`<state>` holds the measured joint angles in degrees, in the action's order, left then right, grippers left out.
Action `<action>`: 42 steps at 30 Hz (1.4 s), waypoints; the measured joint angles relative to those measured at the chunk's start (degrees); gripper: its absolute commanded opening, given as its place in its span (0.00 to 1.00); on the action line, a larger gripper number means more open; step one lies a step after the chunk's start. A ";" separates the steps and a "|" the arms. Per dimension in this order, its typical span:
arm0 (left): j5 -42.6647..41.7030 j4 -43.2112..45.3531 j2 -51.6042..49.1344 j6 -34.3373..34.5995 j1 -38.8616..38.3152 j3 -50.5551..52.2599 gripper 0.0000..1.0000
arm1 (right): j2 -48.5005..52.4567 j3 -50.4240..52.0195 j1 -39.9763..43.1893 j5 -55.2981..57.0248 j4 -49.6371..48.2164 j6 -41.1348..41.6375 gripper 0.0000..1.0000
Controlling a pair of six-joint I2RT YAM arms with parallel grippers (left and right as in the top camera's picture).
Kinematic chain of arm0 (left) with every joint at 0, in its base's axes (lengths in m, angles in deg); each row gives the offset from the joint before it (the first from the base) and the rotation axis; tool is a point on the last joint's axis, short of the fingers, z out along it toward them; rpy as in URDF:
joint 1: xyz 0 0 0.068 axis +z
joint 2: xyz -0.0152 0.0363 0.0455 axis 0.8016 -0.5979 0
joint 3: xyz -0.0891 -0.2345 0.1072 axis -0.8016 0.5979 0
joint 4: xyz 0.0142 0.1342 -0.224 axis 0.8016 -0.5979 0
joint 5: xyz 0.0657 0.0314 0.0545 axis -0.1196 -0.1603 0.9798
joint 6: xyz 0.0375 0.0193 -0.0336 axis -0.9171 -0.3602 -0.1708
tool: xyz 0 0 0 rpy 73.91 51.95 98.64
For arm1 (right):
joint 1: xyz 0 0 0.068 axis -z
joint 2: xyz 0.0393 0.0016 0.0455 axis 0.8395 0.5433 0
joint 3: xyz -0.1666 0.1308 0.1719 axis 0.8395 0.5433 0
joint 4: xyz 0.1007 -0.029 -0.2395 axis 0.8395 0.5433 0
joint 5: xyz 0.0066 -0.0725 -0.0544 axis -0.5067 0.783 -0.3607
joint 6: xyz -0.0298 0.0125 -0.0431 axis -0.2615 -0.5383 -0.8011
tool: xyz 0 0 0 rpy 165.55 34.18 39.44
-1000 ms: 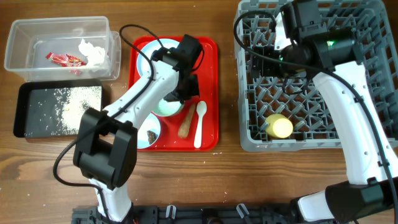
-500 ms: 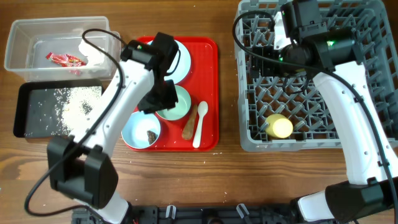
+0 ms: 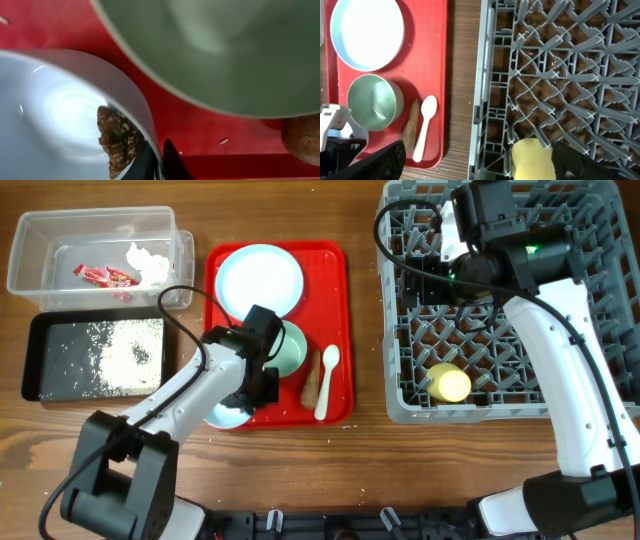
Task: Sort waste into correct bins and load items into the dishwasher rack
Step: 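Grasp the light blue bowl and tip its contents onto the black tray, then return the blue bowl to the red tray and raise the left arm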
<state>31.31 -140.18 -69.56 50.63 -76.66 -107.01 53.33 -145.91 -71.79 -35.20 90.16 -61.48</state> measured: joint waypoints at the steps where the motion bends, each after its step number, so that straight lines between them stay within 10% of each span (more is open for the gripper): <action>1: 0.17 -0.37 0.11 0.00 -0.15 0.02 0.04 | 0.00 0.00 0.00 0.00 0.04 0.00 0.95; 9: -2.93 -12.76 4.63 1.60 3.17 -13.29 0.04 | 0.00 0.00 0.00 0.00 0.07 0.00 0.95; 14: -12.11 -10.03 12.22 0.24 19.52 -21.51 0.04 | 0.00 0.00 0.00 0.00 -0.09 -0.02 0.95; 21: -56.48 3.06 -2.34 -6.54 60.54 -21.84 0.04 | 0.00 0.00 0.00 0.00 0.09 -0.02 0.95; 29: -86.86 6.10 -21.44 -5.57 67.56 -21.84 0.04 | 0.00 0.00 0.00 -0.02 0.09 -0.02 0.95; 34: -86.60 4.31 -17.05 -4.87 66.84 -21.66 0.04 | 0.00 0.00 0.00 -0.04 0.48 -0.02 0.96; 38: -49.05 -10.19 11.43 -5.90 46.38 -22.56 0.04 | 0.00 0.00 0.00 -0.70 0.70 -0.24 0.99; 42: -22.25 -15.47 11.87 -1.55 28.35 -21.24 0.04 | 0.00 0.00 0.00 -0.72 0.52 -0.48 0.99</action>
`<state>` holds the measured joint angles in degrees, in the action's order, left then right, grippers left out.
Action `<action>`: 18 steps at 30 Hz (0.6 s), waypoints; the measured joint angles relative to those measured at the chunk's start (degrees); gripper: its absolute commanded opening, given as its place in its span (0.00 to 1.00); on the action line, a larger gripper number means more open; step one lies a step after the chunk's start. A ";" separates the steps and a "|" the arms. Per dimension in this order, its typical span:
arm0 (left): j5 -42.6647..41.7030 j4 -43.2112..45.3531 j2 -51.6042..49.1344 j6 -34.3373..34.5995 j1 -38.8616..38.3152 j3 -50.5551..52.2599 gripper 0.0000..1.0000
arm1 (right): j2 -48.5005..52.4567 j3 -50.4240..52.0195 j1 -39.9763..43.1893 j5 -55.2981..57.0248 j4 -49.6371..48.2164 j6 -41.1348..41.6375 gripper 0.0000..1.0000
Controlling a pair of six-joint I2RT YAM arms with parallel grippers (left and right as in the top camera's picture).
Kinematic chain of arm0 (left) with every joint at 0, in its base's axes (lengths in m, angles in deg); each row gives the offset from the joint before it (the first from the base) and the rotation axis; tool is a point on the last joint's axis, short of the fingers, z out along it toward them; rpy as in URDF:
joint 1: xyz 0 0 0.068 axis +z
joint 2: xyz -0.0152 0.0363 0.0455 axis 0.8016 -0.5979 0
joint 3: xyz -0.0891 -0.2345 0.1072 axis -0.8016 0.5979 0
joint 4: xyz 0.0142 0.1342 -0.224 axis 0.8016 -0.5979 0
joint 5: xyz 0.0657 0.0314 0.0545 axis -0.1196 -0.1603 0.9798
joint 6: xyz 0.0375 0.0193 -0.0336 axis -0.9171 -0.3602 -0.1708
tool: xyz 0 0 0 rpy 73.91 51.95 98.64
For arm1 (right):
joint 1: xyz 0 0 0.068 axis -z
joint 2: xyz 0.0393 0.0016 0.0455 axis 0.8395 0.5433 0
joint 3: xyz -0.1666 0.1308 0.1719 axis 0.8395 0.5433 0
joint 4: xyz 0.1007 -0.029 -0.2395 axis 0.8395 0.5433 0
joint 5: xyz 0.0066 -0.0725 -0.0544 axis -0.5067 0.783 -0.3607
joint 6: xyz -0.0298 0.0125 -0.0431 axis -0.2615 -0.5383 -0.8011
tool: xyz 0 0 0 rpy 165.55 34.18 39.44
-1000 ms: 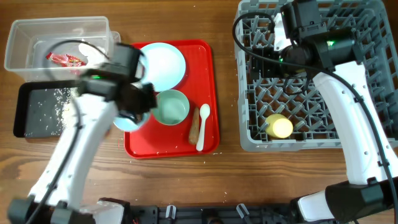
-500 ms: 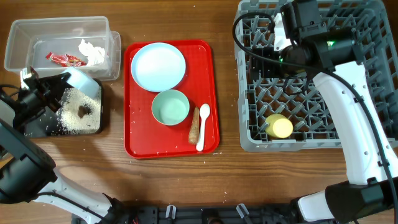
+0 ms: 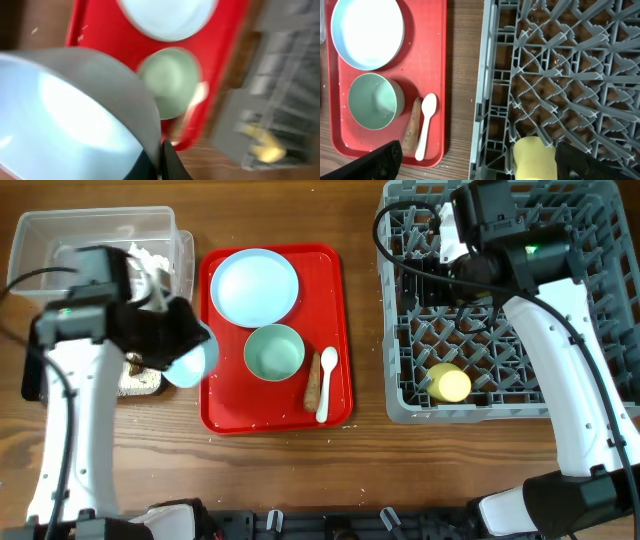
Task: Sort waste into correct bins and load items into the dishwasher rack
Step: 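Return the blue bowl to the red tray and raise the left arm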
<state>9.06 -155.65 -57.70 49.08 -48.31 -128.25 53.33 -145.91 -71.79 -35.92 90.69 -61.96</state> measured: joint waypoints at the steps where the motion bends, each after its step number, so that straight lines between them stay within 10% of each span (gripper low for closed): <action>1: 4.94 0.00 -0.59 2.49 -3.96 2.03 0.04 | 0.00 0.00 0.00 0.00 0.00 -0.37 1.00; 18: 13.90 17.03 -3.91 12.15 -19.87 20.39 0.22 | 0.33 0.00 0.00 -8.26 -6.19 -1.03 0.99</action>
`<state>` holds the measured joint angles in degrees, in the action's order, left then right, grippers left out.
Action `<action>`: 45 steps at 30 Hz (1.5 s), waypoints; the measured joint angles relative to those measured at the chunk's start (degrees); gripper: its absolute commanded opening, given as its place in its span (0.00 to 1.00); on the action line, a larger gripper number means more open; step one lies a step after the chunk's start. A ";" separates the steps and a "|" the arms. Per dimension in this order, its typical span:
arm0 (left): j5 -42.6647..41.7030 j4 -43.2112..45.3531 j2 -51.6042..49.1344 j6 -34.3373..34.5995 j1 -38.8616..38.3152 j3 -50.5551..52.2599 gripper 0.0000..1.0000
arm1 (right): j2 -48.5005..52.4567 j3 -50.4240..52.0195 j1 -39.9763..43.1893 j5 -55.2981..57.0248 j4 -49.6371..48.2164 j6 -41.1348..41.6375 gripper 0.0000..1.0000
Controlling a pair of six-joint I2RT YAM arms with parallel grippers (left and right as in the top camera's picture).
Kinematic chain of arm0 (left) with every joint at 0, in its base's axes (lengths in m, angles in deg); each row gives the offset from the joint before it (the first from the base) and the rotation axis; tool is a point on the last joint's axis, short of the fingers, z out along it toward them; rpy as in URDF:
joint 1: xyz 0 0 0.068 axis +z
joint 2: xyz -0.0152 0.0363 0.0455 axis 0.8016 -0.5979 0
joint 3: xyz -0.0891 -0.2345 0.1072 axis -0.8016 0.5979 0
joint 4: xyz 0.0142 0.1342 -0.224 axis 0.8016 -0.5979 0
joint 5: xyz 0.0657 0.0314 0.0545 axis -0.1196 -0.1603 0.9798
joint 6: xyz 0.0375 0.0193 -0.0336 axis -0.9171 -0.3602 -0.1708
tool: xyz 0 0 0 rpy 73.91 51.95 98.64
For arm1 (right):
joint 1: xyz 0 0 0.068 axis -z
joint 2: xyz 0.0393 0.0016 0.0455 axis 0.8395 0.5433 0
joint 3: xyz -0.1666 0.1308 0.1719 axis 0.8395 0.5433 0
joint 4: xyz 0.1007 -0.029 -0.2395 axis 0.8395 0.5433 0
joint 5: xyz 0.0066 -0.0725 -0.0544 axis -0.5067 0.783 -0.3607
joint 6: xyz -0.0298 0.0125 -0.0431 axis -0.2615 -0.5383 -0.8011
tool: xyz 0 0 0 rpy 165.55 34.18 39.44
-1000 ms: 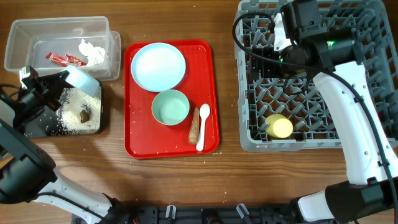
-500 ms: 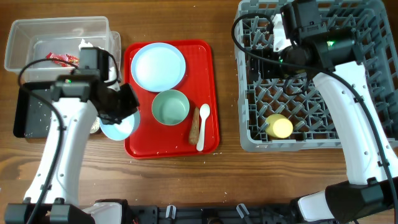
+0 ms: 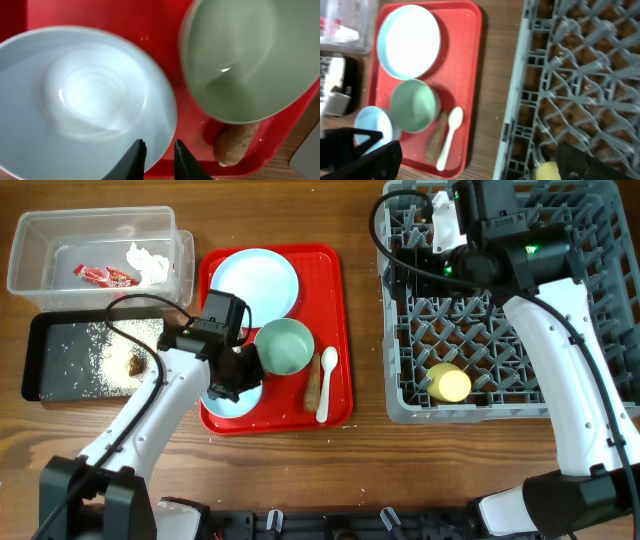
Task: Sort waste into correct bins and load items into the dishwasher rack
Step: 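Return the blue bowl to the red tray and raise the left arm, then grasp the pale green bowl with the right gripper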
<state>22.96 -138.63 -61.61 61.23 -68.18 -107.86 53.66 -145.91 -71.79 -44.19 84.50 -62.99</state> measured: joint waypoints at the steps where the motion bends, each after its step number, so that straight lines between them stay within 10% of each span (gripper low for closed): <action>1: 0.02 -0.70 -0.11 0.00 0.00 0.00 0.23 | 0.37 0.00 0.00 -0.87 -0.22 0.00 0.99; 5: 0.17 -4.39 -0.28 -0.39 0.00 -1.38 0.25 | 5.31 0.04 -1.95 -5.18 -2.91 0.04 0.95; 8: 1.05 -8.28 -0.42 -1.84 0.00 -9.60 0.46 | 8.68 0.09 -6.62 -5.99 -4.94 0.81 0.88; 16: 1.97 -6.78 0.46 -2.21 12.28 -17.33 0.47 | 19.80 0.13 -16.98 -2.19 -8.68 5.97 0.75; 21: 2.12 -4.39 0.46 -1.99 15.78 -17.33 0.67 | 25.00 0.20 -21.24 4.92 -10.36 9.81 0.67; 24: 2.58 -2.69 0.46 -1.64 17.86 -17.33 1.00 | 26.80 0.20 -21.62 6.86 -12.55 10.67 0.56; 29: 6.78 -2.60 0.46 -1.27 18.99 -17.33 1.00 | 31.10 0.20 -21.70 8.41 -15.87 11.50 0.45; 33: 7.26 -2.62 0.46 -1.27 18.99 -17.33 1.00 | 32.98 0.20 -21.77 9.46 -16.96 12.22 0.04; 45: 7.26 -2.64 0.46 -1.27 18.99 -17.33 1.00 | 25.35 0.20 -21.62 12.07 -11.39 12.37 0.04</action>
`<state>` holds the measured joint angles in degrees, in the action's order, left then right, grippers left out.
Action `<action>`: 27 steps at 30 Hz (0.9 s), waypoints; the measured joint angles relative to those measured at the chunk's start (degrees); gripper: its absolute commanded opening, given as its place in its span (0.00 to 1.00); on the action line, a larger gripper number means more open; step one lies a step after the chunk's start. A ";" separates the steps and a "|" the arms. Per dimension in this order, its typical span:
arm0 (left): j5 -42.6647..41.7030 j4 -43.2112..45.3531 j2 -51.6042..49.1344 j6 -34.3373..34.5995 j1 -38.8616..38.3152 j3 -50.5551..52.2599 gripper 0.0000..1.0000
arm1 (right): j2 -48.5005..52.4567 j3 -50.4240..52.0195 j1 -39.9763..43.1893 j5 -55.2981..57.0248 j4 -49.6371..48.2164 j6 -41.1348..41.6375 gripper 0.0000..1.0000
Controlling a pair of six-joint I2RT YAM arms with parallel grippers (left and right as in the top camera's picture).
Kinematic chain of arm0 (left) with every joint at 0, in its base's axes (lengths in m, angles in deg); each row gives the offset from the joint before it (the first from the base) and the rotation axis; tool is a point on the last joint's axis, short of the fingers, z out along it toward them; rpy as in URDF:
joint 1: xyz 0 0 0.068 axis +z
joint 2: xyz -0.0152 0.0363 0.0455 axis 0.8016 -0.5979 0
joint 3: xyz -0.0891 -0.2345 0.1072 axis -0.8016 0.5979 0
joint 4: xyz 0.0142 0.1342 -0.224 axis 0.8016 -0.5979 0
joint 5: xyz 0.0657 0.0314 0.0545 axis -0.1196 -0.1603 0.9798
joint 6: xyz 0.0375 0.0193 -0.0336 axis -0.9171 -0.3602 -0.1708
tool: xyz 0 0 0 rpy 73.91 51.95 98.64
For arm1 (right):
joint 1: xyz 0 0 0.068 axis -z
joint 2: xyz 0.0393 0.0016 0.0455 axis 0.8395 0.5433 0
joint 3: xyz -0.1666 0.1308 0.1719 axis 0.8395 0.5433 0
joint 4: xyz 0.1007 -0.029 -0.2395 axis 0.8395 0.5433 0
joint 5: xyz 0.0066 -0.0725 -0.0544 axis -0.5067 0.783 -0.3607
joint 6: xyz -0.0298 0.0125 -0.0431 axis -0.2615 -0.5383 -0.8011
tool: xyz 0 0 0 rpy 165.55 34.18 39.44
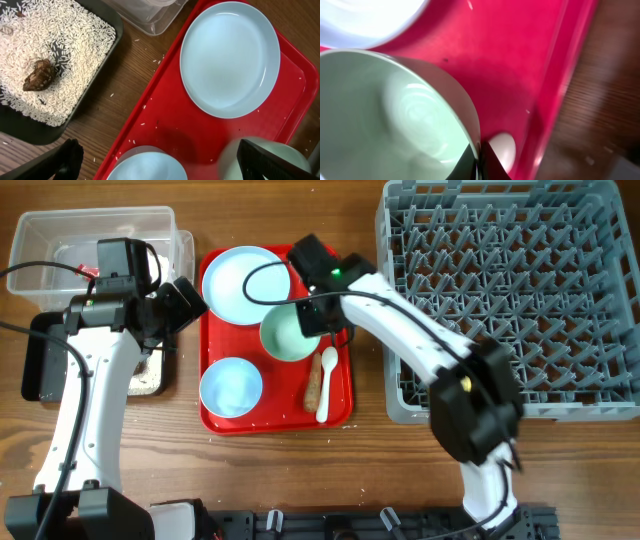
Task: Sort waste into correct bins and load items into the dishwasher rack
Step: 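Grasp the pale green bowl with the right gripper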
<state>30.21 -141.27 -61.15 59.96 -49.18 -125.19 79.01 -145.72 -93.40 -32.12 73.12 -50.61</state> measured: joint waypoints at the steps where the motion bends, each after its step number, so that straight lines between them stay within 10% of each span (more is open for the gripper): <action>1: 0.04 0.00 0.00 0.00 0.00 0.00 1.00 | -5.27 0.00 0.66 2.67 1.03 0.00 0.04; 5: 0.22 0.00 0.00 0.00 0.00 0.00 1.00 | -22.18 -0.94 8.37 22.38 -1.27 -0.13 0.04; 10: 0.42 -0.04 0.00 0.00 0.00 0.00 1.00 | -18.27 -0.79 19.12 45.29 -18.75 -14.08 0.04; 16: 0.44 -0.15 0.09 -0.02 0.00 -0.04 1.00 | -2.19 -0.33 22.91 54.82 -49.90 -52.24 0.04; 21: 0.44 -0.15 0.09 -0.02 0.00 -0.04 1.00 | 4.98 -0.31 22.91 56.17 -50.88 -63.89 0.05; 27: 0.44 -0.17 0.09 0.00 0.00 -0.04 1.00 | 6.47 -0.98 22.58 59.52 -41.00 -58.45 0.04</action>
<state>30.65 -141.45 -61.06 59.96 -49.18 -125.24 85.48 -146.70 -70.83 27.40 32.11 -109.06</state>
